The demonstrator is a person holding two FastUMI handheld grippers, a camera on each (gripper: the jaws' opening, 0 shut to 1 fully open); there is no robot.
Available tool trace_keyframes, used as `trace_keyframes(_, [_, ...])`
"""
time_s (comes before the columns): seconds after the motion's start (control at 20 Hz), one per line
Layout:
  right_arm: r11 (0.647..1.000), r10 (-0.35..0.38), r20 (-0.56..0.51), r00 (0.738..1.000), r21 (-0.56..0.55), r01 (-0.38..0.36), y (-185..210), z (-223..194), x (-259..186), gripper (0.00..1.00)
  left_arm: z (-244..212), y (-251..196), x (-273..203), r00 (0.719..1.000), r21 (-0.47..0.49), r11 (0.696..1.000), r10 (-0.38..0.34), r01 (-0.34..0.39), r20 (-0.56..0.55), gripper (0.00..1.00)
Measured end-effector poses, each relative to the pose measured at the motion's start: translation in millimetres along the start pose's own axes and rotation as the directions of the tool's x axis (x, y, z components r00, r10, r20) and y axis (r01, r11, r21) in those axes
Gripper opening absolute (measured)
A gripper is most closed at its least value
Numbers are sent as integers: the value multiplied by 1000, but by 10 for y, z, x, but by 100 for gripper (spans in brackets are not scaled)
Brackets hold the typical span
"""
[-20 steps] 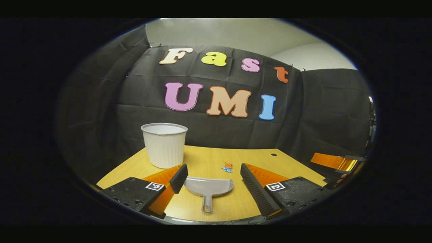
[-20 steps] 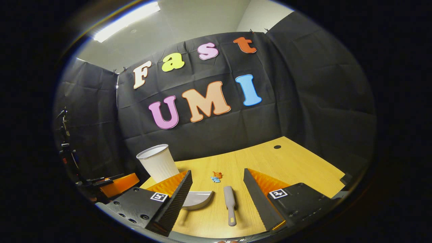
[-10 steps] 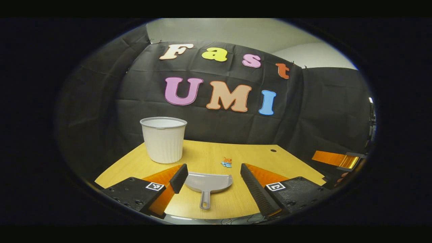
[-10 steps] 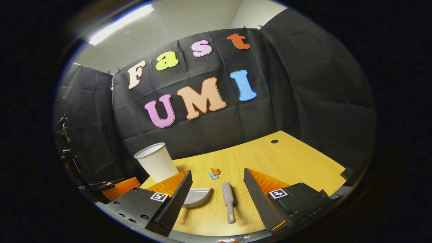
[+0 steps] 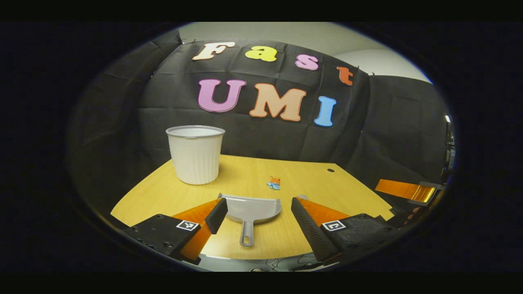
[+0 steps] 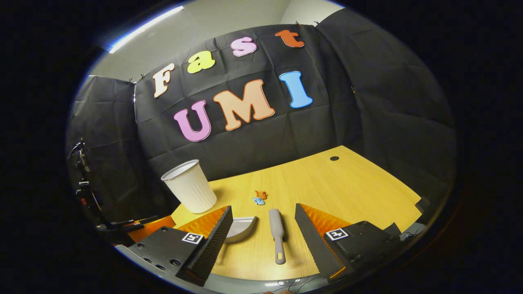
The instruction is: Pick up the small broom and dustpan from the desktop, sweep the trash into the dustpan with the broom, and then empty the trash into the garbage bin.
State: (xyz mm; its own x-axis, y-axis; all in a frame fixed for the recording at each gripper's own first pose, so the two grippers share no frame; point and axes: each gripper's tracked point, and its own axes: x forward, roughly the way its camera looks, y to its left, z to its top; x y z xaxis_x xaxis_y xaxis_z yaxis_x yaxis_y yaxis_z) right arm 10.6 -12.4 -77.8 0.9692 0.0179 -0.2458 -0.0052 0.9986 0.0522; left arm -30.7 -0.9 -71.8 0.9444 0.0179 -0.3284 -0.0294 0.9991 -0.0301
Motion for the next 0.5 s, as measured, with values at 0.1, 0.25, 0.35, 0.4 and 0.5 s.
trace_keyframes(0.1, [1000,2,-64,998,-20,-3,-55,-174,160,92,-139,19,76,999,1,1000,-1,1,-45,95])
trace_keyframes(0.25, [997,-1,-204,979,-77,-15,-198,-551,485,92,-430,74,251,989,17,1000,4,-2,-145,93])
trace_keyframes(0.35, [996,6,-287,958,-81,-31,-260,-774,692,92,-619,132,408,976,25,1000,14,-8,-215,94])
trace_keyframes(0.4, [997,15,-325,946,-66,-39,-271,-886,786,92,-713,161,477,968,27,1000,15,-8,-251,92])
trace_keyframes(0.5, [997,17,-417,909,-58,-45,-315,-1180,976,92,-952,184,665,937,41,999,15,-1,-349,94])
